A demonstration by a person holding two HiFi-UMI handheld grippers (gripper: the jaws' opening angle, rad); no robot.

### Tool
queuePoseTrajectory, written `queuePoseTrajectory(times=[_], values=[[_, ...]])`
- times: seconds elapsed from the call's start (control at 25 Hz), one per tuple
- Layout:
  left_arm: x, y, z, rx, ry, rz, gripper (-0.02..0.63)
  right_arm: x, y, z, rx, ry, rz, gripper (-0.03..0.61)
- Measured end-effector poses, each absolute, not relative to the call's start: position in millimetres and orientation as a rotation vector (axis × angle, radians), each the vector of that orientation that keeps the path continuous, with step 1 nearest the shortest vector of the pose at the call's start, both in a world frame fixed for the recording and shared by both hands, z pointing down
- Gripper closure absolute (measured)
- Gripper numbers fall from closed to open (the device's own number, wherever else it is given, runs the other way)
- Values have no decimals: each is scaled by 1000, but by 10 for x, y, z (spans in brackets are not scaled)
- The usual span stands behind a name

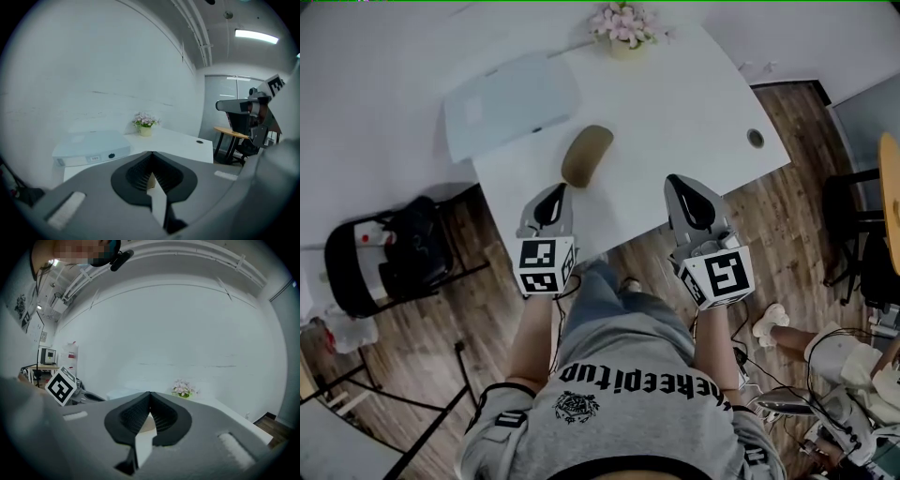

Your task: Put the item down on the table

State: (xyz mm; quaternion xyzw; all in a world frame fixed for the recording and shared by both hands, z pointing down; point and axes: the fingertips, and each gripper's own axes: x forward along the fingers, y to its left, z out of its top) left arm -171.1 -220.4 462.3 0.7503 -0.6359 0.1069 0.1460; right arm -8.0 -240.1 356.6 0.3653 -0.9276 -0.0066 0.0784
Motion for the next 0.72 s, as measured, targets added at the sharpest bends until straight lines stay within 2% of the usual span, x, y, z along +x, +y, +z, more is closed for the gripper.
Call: queuePoseTrajectory(times=[0.72], values=[[-1713, -1695, 4036, 2174, -1989, 180, 595, -24, -2047, 3456, 1020, -2839, -66, 581]])
